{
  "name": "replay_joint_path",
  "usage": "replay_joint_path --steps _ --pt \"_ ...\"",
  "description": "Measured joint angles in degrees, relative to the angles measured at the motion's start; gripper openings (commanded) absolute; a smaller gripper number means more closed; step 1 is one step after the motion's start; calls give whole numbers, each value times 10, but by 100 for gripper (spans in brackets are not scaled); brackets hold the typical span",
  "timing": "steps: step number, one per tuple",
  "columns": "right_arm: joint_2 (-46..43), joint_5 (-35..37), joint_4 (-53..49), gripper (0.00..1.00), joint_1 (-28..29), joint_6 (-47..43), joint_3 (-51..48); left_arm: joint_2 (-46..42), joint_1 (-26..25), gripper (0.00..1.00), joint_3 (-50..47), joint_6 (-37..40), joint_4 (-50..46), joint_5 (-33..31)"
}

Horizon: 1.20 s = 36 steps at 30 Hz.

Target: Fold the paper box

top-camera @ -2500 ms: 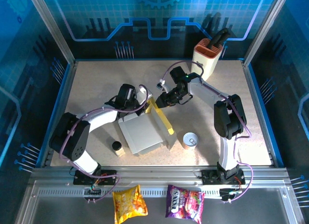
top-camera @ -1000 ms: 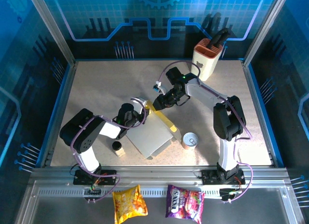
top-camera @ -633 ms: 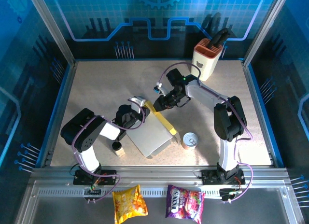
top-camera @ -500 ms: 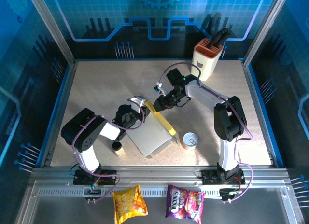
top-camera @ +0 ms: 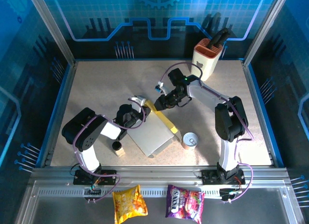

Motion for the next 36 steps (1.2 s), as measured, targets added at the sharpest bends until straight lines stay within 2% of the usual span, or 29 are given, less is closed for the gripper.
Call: replay_joint_path --steps 9,11,14,16,18,21,23,27,32,34,36 --pt "-5 1 12 41 -4 16 -8 28 0 24 0 1 -10 10" --pt "-5 1 14 41 -4 17 -8 39 -1 19 0 2 -10 11" --pt "-5 1 17 40 -4 21 -8 56 -1 4 3 7 -7 13" --pt "-6 2 26 40 -6 23 -8 61 -1 2 7 13 -1 15" --pt "-6 2 26 40 -9 25 -8 63 -2 5 8 15 0 14" --pt "-7 4 26 41 -10 28 -8 62 -3 25 8 18 -1 13" --pt "-7 7 26 42 -10 31 -8 56 -4 34 7 25 -12 12" --pt "-9 19 26 48 -9 38 -8 12 -4 40 -1 34 -46 4" --pt "-12 49 22 55 -7 44 -2 -79 -4 42 -17 44 -94 2" --pt "-12 66 17 58 -3 44 11 -117 -5 49 -26 43 -117 0" --pt "-12 86 10 64 3 44 32 -156 -4 52 -35 41 -146 -6"
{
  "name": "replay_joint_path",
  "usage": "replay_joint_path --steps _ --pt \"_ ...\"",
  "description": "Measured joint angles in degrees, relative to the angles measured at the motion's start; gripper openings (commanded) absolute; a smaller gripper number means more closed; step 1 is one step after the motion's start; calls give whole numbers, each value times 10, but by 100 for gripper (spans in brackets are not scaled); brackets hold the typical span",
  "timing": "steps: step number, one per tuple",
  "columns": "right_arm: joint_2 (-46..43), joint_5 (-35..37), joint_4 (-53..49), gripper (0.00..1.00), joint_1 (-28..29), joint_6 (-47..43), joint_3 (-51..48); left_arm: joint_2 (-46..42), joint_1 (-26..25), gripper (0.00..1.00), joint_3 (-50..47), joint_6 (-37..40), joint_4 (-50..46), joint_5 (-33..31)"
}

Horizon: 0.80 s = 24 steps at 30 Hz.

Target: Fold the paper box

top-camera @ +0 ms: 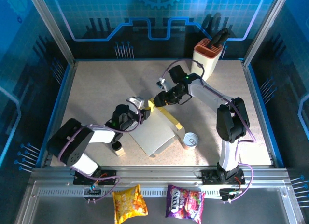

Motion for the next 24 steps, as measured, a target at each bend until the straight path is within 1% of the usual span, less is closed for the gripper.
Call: replay_joint_path --steps 6,10,13,17,24 --pt "3 62 -24 79 25 6 69 -118 1 57 -8 -17 -119 -24" --pt "29 102 -48 83 41 7 127 -181 5 59 -8 -26 -187 -35" --pt "67 137 -72 83 57 7 179 -222 12 61 -8 -30 -231 -43" --pt "120 181 -108 80 79 7 233 -273 26 62 -8 -37 -270 -53" --pt "181 221 -151 70 96 7 265 -311 42 63 -9 -45 -300 -58"
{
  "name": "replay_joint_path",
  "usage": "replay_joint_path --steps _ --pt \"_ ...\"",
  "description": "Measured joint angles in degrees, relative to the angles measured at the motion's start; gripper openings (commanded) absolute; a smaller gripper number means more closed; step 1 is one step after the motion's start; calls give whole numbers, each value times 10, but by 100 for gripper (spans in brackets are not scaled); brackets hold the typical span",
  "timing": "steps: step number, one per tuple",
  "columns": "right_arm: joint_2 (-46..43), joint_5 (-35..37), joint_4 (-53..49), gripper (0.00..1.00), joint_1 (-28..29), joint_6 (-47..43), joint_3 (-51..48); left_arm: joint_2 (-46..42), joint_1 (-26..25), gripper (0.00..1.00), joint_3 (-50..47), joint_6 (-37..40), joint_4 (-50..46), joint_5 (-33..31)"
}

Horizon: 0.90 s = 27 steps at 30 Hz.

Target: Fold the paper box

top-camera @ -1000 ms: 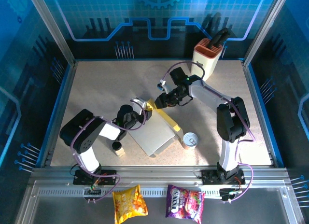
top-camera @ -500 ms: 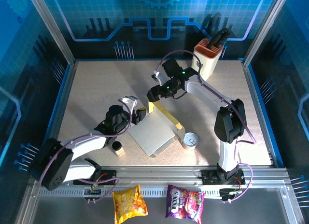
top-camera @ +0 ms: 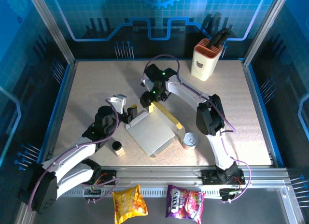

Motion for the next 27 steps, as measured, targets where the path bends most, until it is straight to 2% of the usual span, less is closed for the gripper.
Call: replay_joint_path --steps 14,27 --pt "24 55 -25 55 17 13 12 -1 2 63 -9 -15 -12 -4" --pt "26 62 -26 43 20 19 19 -5 5 64 -10 -15 -14 -4"
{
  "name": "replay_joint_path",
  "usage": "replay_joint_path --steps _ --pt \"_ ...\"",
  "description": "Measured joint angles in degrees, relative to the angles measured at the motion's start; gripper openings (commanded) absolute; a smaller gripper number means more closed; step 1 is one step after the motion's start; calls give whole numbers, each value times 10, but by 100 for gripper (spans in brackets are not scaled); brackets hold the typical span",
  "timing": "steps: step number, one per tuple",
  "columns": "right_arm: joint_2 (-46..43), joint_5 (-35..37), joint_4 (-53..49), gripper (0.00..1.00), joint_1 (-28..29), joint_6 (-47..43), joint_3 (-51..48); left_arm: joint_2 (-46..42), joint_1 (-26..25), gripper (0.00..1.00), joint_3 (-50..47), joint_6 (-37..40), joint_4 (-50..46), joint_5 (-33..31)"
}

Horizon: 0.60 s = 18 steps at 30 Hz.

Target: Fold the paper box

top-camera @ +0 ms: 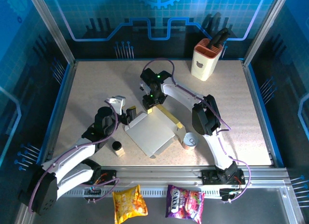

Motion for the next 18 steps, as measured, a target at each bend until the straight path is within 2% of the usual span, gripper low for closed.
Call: replay_joint_path --steps 6,12,18 --pt "0 5 0 38 0 -4 9 0 0 64 0 0 -1 0" --pt "2 9 0 37 0 -16 24 -1 1 64 0 0 -4 0" --pt "9 11 -14 37 0 -94 82 -12 14 64 0 -8 -24 0"
